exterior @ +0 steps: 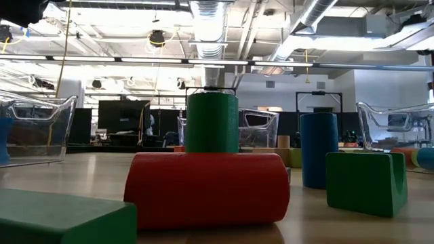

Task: Sort blocks by size
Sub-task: Put the yellow cylindrical block into the right transparent bin

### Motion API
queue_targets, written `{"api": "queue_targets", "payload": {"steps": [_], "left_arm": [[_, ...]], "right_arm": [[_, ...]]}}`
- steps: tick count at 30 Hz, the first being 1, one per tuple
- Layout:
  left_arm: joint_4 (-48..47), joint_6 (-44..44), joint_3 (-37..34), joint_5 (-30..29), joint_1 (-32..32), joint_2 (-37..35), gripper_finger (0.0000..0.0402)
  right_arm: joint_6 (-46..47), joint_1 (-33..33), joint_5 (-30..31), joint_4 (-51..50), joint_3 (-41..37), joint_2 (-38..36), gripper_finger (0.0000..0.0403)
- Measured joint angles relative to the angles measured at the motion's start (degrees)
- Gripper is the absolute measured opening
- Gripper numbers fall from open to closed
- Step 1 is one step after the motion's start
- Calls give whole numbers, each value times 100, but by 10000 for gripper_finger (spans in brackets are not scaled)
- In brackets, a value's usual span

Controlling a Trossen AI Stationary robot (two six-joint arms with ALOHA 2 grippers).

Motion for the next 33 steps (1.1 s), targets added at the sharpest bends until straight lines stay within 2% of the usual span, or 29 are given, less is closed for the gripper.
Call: {"api": "queue_targets", "payload": {"steps": [6,15,24,33], "left_arm": [[-24,-30,0,2,0,0,123],[-75,-37,2,-27,0,0,123],[-113,-86,2,-46,0,0,125],[-310,-183,2,-118,-2,0,148]], "right_arm": [[0,0,7,-38,0,0,254],[-7,4,4,-212,0,0,152],[20,44,24,-272,0,0,155],[148,138,177,-516,0,2,152]]}}
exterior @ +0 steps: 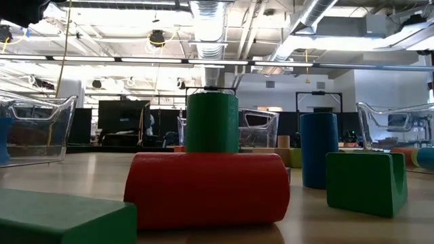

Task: Sort blocks by size
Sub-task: Put the yellow cylindrical block into the right transparent bin

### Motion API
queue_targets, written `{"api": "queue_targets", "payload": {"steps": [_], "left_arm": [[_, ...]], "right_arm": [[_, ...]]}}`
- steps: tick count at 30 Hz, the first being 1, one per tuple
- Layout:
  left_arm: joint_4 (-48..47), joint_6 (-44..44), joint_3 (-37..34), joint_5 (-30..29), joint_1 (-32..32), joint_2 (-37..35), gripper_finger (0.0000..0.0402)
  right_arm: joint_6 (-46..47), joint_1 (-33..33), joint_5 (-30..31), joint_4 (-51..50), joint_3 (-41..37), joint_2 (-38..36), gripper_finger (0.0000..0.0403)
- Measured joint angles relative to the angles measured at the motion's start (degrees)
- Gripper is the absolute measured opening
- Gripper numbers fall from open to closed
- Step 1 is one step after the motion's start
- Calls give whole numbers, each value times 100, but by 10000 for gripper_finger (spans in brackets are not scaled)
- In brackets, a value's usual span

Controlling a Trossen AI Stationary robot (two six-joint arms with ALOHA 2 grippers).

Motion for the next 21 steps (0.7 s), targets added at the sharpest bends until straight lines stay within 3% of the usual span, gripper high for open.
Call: {"api": "queue_targets", "payload": {"steps": [11,21], "left_arm": [[-3,-109,2,-24,-2,-2,149],[-211,-173,2,-28,-179,-4,149]], "right_arm": [[425,180,420,-750,7,7,153],[1633,498,928,-2398,4,-20,154]]}}
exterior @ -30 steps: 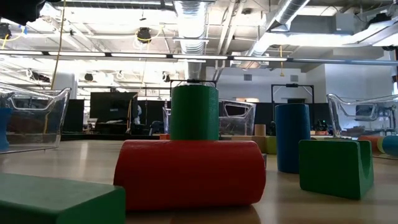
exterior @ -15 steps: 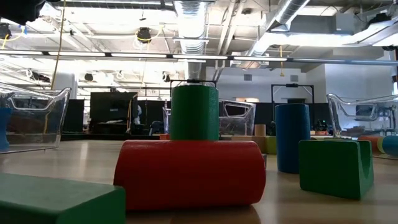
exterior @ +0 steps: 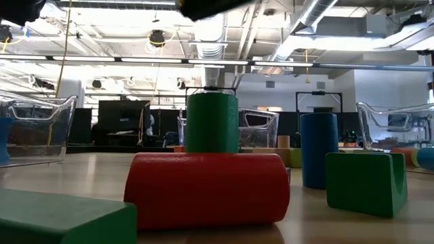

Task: Sort blocks by size
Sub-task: Put the yellow cylindrical block into the right transparent bin

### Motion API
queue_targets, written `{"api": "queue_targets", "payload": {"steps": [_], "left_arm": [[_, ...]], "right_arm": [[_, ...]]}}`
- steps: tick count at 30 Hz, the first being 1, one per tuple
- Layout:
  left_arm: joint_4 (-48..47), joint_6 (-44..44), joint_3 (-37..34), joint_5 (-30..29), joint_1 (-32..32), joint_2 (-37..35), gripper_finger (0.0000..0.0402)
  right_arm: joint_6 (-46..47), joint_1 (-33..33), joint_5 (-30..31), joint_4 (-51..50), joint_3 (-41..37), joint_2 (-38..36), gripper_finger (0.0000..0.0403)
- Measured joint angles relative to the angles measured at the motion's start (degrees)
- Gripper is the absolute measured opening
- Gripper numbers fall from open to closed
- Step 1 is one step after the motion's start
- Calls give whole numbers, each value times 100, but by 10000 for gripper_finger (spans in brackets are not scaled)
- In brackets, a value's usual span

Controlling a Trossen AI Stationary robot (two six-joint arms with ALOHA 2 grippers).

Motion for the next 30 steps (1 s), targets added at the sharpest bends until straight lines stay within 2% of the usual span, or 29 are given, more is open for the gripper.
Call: {"api": "queue_targets", "payload": {"steps": [6,9,17,21,25,30], "left_arm": [[-519,-249,0,-25,-189,0,149],[-788,-451,0,-231,-280,0,149],[-1176,-730,0,-494,-409,0,149],[-1218,-771,0,-492,-418,0,149],[-1223,-799,0,-501,-418,2,149],[-1258,-902,0,-503,-418,2,149]], "right_arm": [[1428,252,90,-1578,-2,-287,154],[2178,412,152,-2417,-2,-471,154],[4697,940,100,-5036,-2,-840,154],[6066,1265,-303,-6379,-2,-865,154],[7089,1593,-717,-7253,-4,-874,154],[7581,1862,-1216,-7271,-262,-963,154]]}}
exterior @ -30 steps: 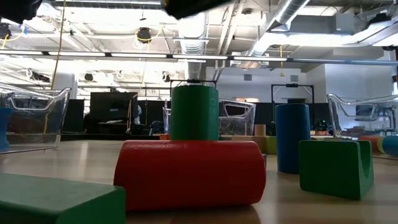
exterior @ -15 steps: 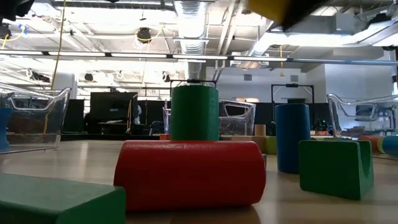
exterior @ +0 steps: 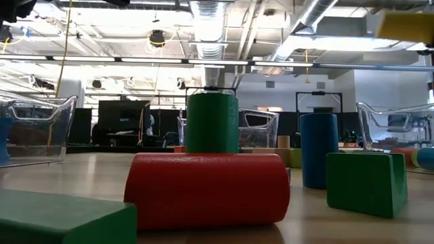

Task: Sort blocks by size
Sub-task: Put the yellow cylindrical block into the right transparent bin, then put the light green arc block into the left transparent bin

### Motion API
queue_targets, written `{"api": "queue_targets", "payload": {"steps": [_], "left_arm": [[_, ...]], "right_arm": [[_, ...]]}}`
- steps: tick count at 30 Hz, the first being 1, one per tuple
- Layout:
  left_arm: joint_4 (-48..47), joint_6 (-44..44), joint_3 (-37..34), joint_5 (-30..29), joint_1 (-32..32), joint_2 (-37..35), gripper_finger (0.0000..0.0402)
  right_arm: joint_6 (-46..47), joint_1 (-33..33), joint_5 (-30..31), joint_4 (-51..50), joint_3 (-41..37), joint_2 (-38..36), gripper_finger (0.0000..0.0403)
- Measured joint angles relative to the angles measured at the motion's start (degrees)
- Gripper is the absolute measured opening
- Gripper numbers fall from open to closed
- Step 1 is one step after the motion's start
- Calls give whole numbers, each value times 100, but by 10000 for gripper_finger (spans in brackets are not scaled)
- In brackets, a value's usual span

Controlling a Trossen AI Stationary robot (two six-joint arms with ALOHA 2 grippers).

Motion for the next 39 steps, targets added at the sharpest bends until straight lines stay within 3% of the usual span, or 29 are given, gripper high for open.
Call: {"api": "queue_targets", "payload": {"steps": [10,20,39], "left_arm": [[-117,-124,0,-14,0,0,149],[-132,-126,0,-45,0,0,149],[-213,-148,0,-116,0,0,149]], "right_arm": [[857,217,-1630,-2,-1100,-16,154],[1385,508,-1890,32,-1139,-16,158],[1318,551,-1993,353,-1137,-282,212]]}}
